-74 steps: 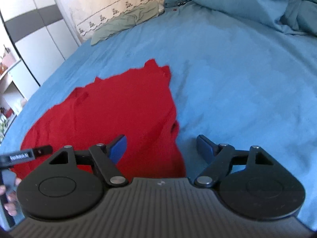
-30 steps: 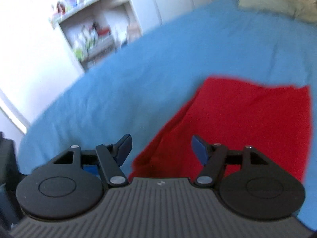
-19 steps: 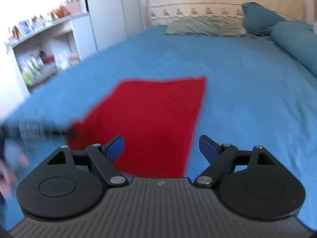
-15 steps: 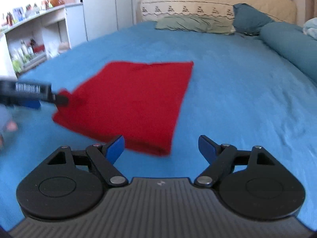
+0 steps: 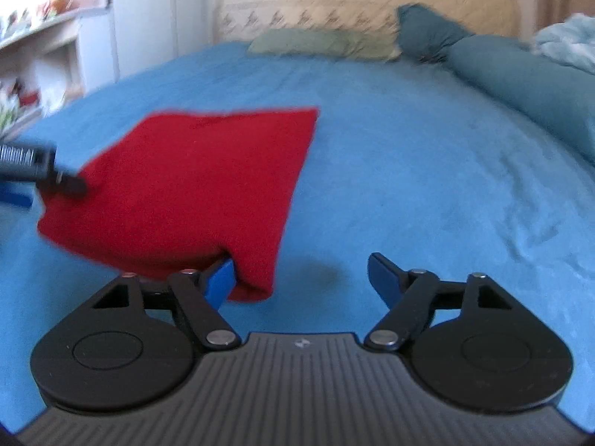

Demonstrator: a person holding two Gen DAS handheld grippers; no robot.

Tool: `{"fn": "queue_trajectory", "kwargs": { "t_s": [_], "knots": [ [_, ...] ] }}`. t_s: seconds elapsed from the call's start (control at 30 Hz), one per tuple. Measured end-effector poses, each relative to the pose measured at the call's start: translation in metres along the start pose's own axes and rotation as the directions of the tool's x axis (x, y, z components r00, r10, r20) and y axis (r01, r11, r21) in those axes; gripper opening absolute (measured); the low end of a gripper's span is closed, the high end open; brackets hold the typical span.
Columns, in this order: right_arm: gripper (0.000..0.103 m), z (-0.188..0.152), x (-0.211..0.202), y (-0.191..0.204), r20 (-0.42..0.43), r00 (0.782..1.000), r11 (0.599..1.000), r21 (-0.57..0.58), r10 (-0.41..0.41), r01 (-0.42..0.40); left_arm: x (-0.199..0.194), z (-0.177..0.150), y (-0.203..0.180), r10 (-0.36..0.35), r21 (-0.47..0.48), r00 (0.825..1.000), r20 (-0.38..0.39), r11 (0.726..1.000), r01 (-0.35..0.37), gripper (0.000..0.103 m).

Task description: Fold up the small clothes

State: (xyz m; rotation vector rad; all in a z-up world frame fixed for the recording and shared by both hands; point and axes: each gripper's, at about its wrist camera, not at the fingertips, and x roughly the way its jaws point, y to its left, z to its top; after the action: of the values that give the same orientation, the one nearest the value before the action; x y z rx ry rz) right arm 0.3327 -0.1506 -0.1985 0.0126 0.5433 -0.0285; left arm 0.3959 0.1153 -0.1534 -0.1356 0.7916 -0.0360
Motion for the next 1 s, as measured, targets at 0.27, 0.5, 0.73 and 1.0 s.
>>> {"fn": "queue_trajectory", "kwargs": {
  "t_s": [0.27,0.5,0.73,1.0],
  "knots": [
    [0.090,-0.016,0.012,-0.019,-0.108,0.994,1.000,0.005,0.006,-0.006,0.022,-0.010,0.018,0.106,0.116,0.986,-0.132,0.989,-0.091,0.103],
    [0.090,-0.016,0.014,-0.026,-0.141,0.990,0.997,-0.078,0.000,-0.011,0.015,-0.002,0.025,0.110,0.120,0.977,-0.182,0.989,-0.089,0.103],
    [0.100,0.015,-0.019,-0.061,-0.141,0.979,0.989,0.016,0.148,-0.147,-0.037,0.031,0.017,0.072,0.103,0.995,-0.066,0.993,-0.065,0.103],
    [0.103,0.106,-0.006,-0.068,-0.139,0.959,0.968,0.068,0.249,-0.242,-0.025,0.105,0.011,-0.098,0.026,0.994,-0.038,0.995,0.099,0.103]
  ]
}}
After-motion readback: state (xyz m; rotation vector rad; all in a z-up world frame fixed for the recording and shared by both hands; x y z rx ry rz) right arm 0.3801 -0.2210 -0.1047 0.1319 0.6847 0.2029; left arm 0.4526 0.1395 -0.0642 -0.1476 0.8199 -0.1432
